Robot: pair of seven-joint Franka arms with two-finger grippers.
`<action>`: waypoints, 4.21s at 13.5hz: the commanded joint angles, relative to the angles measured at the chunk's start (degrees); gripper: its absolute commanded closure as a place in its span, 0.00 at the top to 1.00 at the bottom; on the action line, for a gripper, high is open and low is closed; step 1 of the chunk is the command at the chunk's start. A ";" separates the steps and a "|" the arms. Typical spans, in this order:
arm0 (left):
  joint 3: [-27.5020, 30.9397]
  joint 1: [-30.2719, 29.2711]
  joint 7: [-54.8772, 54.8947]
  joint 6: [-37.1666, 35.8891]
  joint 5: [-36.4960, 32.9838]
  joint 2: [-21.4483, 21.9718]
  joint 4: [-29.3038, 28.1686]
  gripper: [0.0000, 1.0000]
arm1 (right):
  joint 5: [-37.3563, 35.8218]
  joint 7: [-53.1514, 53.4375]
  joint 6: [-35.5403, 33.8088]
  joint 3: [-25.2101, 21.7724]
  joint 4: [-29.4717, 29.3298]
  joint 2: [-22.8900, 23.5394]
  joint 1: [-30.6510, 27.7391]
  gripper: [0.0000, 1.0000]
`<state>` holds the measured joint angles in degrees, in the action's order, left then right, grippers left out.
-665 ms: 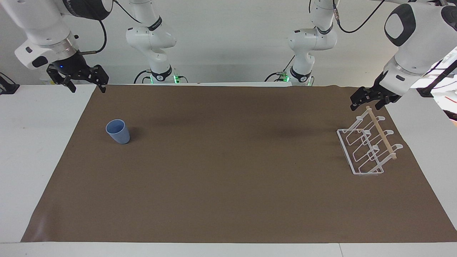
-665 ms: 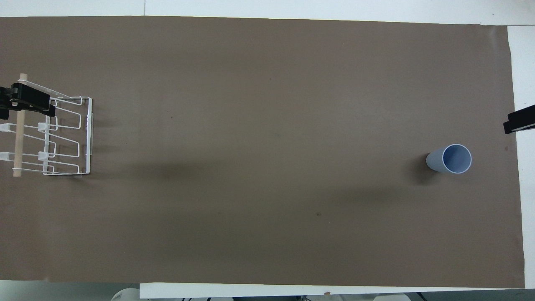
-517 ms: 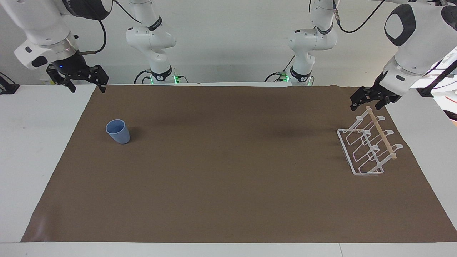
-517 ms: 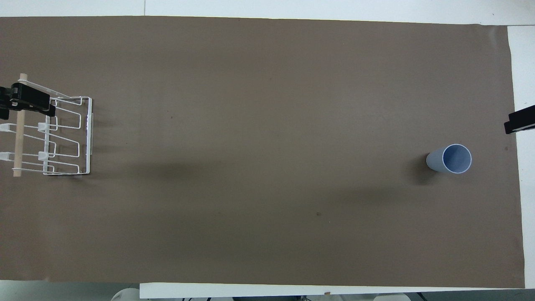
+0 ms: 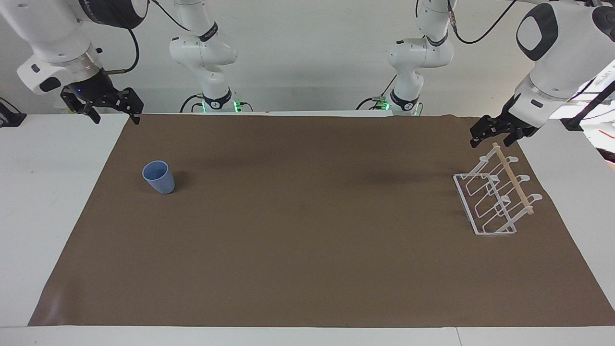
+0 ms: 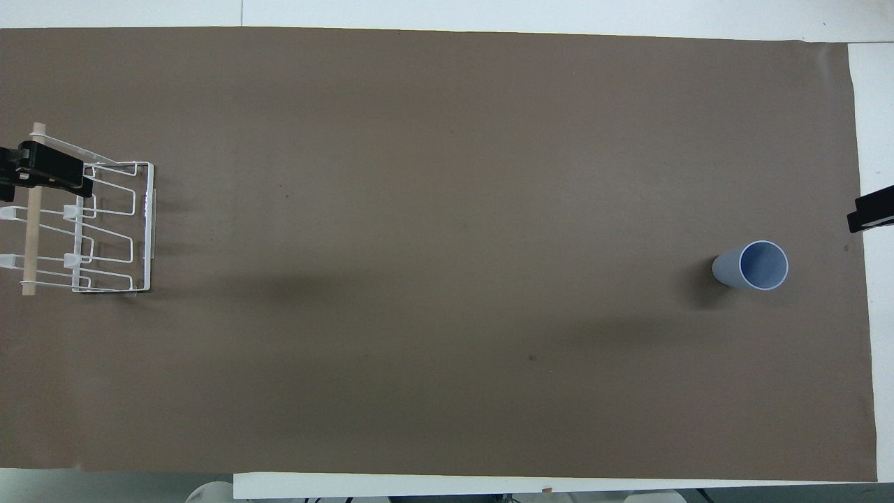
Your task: Hang cup on cup holder
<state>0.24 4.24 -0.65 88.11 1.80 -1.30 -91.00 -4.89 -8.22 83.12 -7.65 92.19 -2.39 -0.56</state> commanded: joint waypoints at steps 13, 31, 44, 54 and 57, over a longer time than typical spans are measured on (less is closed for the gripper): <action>0.20 -1.60 0.39 -3.12 -3.47 2.09 -1.90 1.00 | 3.84 -16.56 35.86 -0.35 32.08 0.35 -8.84 0.95; 0.20 -1.86 -0.05 -2.68 -3.29 2.88 -3.31 1.00 | 3.84 -22.72 39.49 -0.35 36.39 3.27 -7.44 0.00; -1.20 8.14 -62.47 -0.92 16.82 2.88 -2.87 1.00 | 40.45 -17.11 19.80 1.40 21.89 6.87 -2.90 0.00; -1.30 20.98 -102.43 17.51 27.56 1.39 -8.40 1.00 | 66.05 8.83 37.72 1.58 23.29 7.83 22.09 0.00; -1.39 24.14 -102.54 22.88 29.84 -2.12 -9.55 1.00 | 68.35 10.59 39.83 1.58 23.29 7.84 25.51 0.00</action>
<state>-1.85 26.12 -102.11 108.05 29.84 -1.74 -99.74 61.83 1.14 121.78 -5.83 115.19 5.76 23.48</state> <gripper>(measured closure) 0.000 0.952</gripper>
